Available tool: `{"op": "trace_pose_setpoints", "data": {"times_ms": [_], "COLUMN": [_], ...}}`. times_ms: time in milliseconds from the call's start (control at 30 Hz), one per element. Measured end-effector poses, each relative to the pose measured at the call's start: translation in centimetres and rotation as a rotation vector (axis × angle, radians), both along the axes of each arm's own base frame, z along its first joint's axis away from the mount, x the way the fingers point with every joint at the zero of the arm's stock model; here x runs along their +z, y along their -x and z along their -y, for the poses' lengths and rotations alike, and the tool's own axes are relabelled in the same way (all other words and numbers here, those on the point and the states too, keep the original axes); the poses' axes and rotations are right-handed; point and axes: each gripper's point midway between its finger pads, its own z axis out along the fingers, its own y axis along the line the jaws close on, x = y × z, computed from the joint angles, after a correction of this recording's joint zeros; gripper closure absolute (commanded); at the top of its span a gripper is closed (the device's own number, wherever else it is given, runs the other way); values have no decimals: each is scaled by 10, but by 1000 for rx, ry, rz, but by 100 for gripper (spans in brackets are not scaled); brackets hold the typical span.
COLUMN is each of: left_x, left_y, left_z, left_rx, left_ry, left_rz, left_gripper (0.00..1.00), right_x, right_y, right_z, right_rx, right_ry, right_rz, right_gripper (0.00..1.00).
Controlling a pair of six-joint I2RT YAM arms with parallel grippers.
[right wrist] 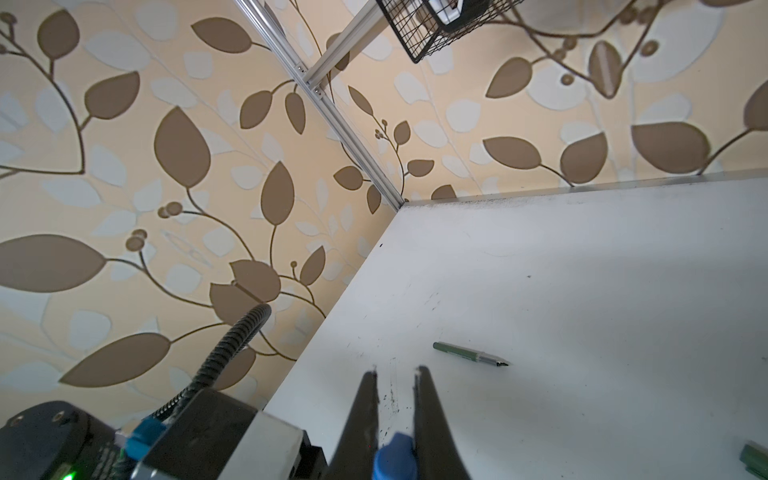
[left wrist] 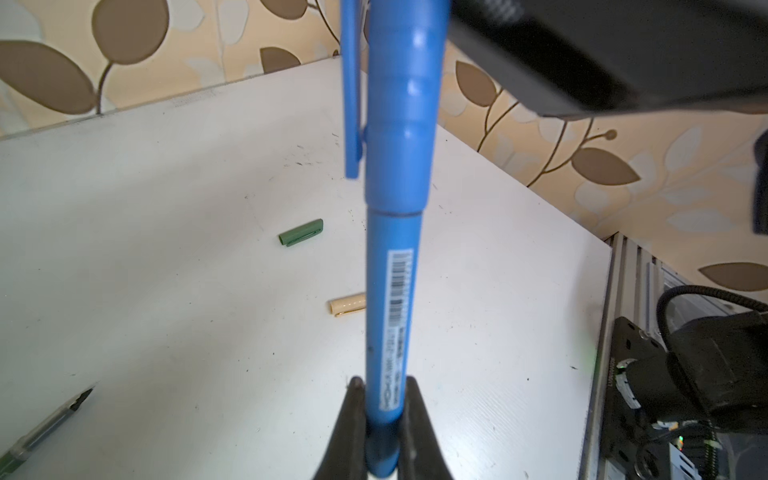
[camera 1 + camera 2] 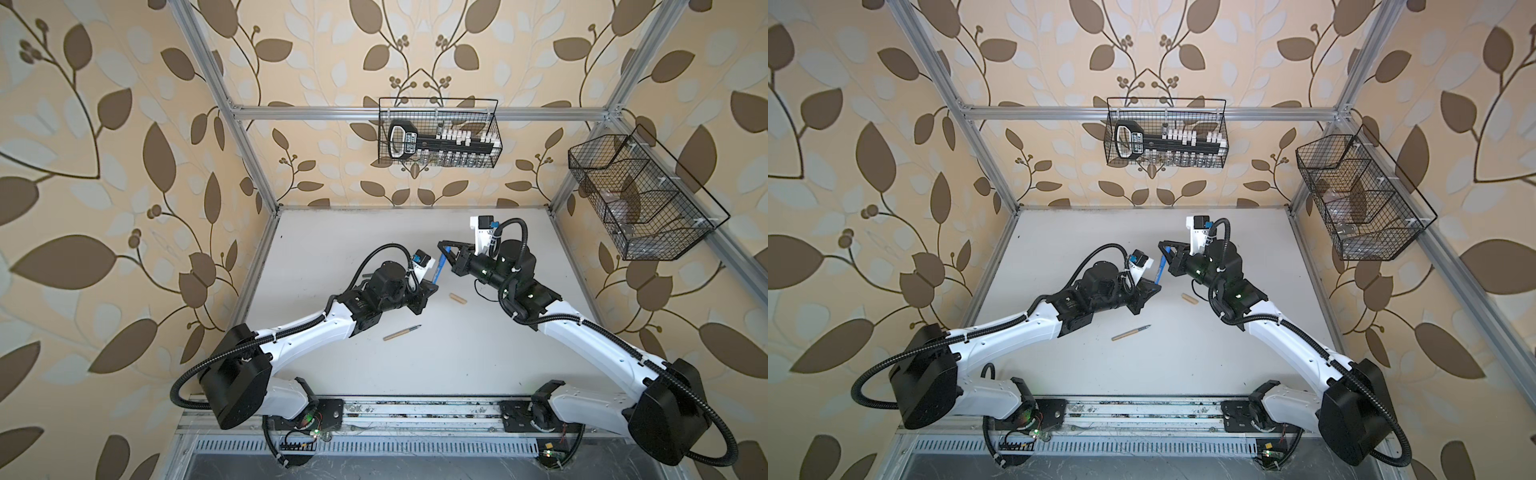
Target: Insert the pens into the pen caps
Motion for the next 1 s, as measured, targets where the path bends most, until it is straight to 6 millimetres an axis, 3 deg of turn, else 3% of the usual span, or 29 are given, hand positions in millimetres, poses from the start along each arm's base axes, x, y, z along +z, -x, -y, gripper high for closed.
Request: {"op": "trace_pose_setpoints", "data": {"times_ms": [400, 867, 900, 933, 1000], "left_x": [-8, -7, -7, -6, -5], "left_y": [-1, 15, 16, 17, 16], "left_z": [3, 10, 11, 11, 10], "left_rx": [-83, -135, -138, -140, -124], "left_ry": [44, 130, 140, 148, 162], "left_rz": [-83, -239, -257, -271, -295], "left_gripper": [100, 100, 97, 87, 58], "right_x": [-13, -25, -27, -29, -34], "right_y": [-2, -5, -6, -7, -8], "right_z": [9, 16, 19, 23, 31], "right_rx": [-101, -159, -159, -157, -153], "right_ry": [-42, -15, -13, -11, 4], "right_rz": [-7, -39, -49, -60, -88], "right_gripper": [100, 100, 100, 100, 100]}}
